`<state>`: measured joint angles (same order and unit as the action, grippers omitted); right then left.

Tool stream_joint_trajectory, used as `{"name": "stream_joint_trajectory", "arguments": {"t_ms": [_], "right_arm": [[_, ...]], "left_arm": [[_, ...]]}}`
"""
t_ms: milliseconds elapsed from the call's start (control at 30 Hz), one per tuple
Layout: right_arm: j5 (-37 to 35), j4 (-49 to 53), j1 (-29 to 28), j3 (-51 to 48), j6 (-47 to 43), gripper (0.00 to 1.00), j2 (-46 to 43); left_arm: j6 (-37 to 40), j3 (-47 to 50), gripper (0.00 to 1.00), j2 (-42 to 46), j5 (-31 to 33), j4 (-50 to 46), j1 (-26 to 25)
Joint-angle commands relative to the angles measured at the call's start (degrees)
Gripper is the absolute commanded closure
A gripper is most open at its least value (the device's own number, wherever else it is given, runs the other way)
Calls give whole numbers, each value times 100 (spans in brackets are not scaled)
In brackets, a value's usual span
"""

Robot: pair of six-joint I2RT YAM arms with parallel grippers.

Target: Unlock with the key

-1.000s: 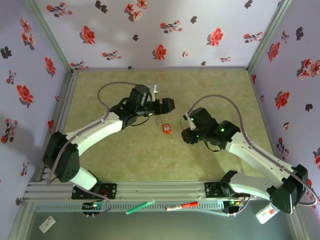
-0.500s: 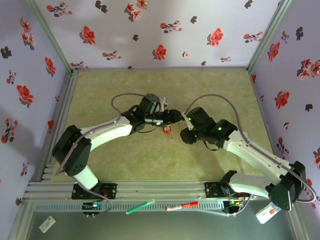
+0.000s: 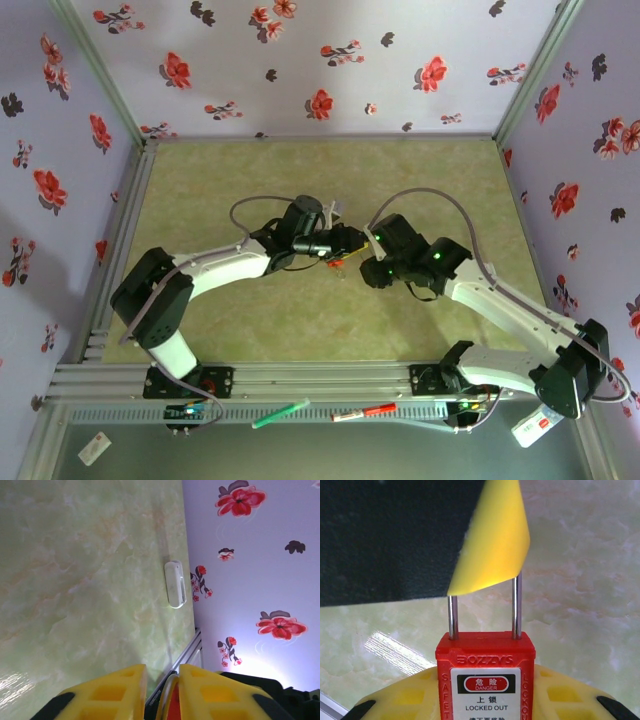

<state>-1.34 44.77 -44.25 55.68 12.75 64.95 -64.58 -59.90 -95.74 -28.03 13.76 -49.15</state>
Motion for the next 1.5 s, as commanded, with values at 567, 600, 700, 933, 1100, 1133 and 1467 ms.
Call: {"name": "stream_joint_trajectory", "arguments": {"t_ms": [567, 600, 700, 933, 1100, 1133, 1467], "right_arm": [[278, -139, -117, -345, 656, 100, -137], [328, -160, -153, -420, 712, 100, -156], [376, -153, -236, -546, 808, 100, -135], [198, -266, -225, -551, 944, 100, -125], [-472, 133, -4, -117, 1207, 33, -66], [-620, 218, 77, -1, 1234, 25, -119], [-534, 108, 742, 186, 1440, 1, -637]], "left_arm": [[345, 90, 100, 421, -68, 3, 667], [407, 22, 100, 445, -71, -48, 748], [505, -148, 100, 469, -87, -39, 835], [483, -126, 100, 442, -232, 207, 816], [577, 33, 100, 570, -220, 39, 902], [578, 72, 100, 590, -225, 20, 929], [834, 97, 100, 764, -222, -408, 1017]]}}
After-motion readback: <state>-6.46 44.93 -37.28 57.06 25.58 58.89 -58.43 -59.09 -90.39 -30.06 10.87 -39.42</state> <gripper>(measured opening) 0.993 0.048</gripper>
